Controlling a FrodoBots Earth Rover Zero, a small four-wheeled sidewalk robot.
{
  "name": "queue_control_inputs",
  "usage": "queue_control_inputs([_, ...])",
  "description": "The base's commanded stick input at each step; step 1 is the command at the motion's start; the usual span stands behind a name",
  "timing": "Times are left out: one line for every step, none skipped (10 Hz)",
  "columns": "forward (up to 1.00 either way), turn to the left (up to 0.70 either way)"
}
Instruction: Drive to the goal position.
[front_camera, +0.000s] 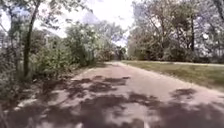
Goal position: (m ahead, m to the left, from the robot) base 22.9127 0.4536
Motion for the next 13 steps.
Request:
queue_control_inputs([1.00,0.00])
queue_control_inputs([1.00,0.00])
queue_control_inputs([1.00,0.00])
queue_control_inputs([1.00,0.00])
queue_control_inputs([1.00,0.00])
queue_control_inputs([1.00,0.00])
queue_control_inputs([1.00,0.00])
queue_control_inputs([1.00,0.00])
queue_control_inputs([1.00,0.00])
queue_control_inputs([1.00,0.00])
queue_control_inputs([1.00,0.00])
queue_control_inputs([1.00,0.00])
queue_control_inputs([1.00,0.00])
